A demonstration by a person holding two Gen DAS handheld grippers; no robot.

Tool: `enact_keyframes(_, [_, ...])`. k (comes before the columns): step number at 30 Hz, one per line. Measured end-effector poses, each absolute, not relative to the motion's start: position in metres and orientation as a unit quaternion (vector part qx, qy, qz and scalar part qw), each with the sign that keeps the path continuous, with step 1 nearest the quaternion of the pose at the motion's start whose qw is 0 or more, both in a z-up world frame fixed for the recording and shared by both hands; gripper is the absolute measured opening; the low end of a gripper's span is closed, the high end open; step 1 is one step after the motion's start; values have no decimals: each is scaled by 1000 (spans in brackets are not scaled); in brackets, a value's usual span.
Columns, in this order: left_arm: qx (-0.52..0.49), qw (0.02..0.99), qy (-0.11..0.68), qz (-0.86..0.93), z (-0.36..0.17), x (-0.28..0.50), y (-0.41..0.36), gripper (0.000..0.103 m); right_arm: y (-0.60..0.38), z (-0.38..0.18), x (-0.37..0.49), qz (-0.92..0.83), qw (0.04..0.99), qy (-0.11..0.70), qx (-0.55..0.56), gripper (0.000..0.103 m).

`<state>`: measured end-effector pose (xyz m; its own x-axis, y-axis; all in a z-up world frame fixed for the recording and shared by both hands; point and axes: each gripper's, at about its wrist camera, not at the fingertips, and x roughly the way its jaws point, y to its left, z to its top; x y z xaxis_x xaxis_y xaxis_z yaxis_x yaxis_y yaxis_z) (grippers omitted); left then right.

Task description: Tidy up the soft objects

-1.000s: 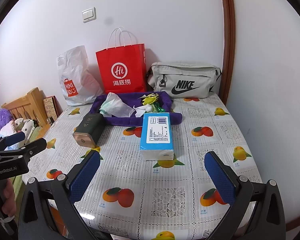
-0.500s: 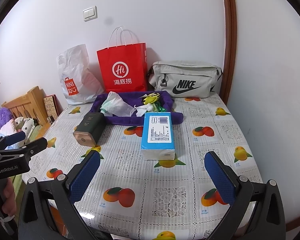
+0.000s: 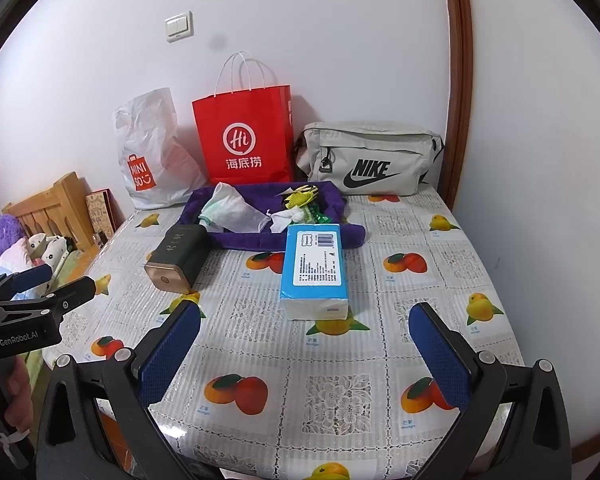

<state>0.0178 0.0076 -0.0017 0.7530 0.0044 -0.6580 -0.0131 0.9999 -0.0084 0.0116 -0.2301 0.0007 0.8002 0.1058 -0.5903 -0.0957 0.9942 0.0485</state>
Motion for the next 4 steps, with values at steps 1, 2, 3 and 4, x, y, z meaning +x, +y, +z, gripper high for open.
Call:
enact_keyframes(1, [-6, 936, 352, 4, -3, 20, 8, 102, -230, 0, 13, 53, 948, 313, 8, 102])
enact_keyframes(2, [-5, 936, 353, 4, -3, 22, 7, 102, -231, -1, 15, 53, 948, 314, 8, 102])
enact_keyframes(3, [-5, 936, 353, 2, -4, 24, 7, 102, -232, -2, 17, 53, 948, 314, 7, 102])
enact_keyframes(4, [-2, 937, 350, -2, -5, 26, 6, 102, -232, -2, 19, 52, 948, 314, 6, 102])
